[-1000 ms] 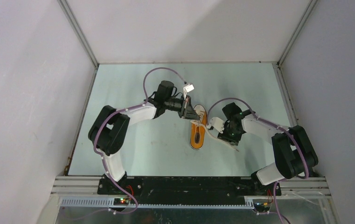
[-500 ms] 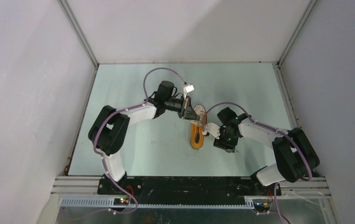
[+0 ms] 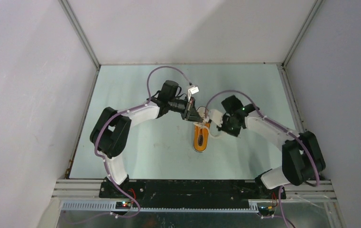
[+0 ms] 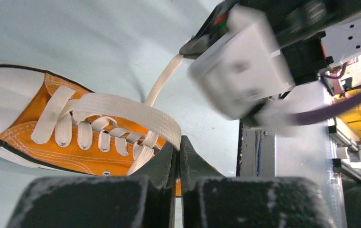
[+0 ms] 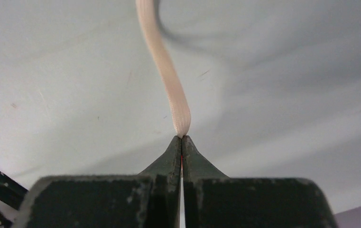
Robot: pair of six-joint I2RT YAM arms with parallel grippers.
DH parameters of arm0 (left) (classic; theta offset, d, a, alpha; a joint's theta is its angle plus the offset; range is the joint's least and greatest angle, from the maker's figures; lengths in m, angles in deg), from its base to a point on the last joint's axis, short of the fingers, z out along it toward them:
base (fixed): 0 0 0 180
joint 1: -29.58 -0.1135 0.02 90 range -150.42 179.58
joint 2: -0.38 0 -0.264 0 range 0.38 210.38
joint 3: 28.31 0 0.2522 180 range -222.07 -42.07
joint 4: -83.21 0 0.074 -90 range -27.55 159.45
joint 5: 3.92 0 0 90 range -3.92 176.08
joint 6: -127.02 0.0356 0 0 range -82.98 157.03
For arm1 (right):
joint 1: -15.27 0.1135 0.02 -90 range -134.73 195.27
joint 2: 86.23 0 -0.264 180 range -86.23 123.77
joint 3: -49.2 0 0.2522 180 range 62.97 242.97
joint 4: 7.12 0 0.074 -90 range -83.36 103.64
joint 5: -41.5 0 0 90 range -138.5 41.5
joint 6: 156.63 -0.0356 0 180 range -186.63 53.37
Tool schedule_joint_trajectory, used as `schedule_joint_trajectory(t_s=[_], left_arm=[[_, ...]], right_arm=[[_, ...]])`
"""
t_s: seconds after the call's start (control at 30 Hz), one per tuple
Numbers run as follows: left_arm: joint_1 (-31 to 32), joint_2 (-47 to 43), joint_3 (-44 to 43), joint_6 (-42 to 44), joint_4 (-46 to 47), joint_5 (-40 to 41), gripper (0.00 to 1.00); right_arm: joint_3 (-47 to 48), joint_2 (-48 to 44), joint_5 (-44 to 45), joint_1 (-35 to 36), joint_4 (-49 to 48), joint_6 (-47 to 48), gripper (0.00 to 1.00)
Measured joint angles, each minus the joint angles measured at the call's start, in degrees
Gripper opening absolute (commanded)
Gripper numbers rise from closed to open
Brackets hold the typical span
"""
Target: Tie the shoes
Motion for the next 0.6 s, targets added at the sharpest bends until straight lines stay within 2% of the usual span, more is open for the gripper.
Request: schedule_joint_trajectory(t_s=[0.2,0.43,0.5,0.6], left_arm=[[0.5,0.9,-4.3,8.1,-6.2,0.0,0.05],[1.1,1.9,-6.3,15.6,-10.8,0.7,0.05],[1.3,2.1,-6.3,16.7,-11.4,1.2,0.08],[1.7,2.3,-6.3,17.1,-11.3,1.7,0.16]], right_arm=[[12.9,-7.8,-7.9,0.8,1.7,-4.2,0.0],[17.6,-8.6,-15.0,1.9,2.2,-9.6,0.0],[18.7,-7.6,-17.4,1.9,2.9,-11.3,0.0],[21.3,-6.1,-20.3,1.9,3.3,-13.9,0.0]])
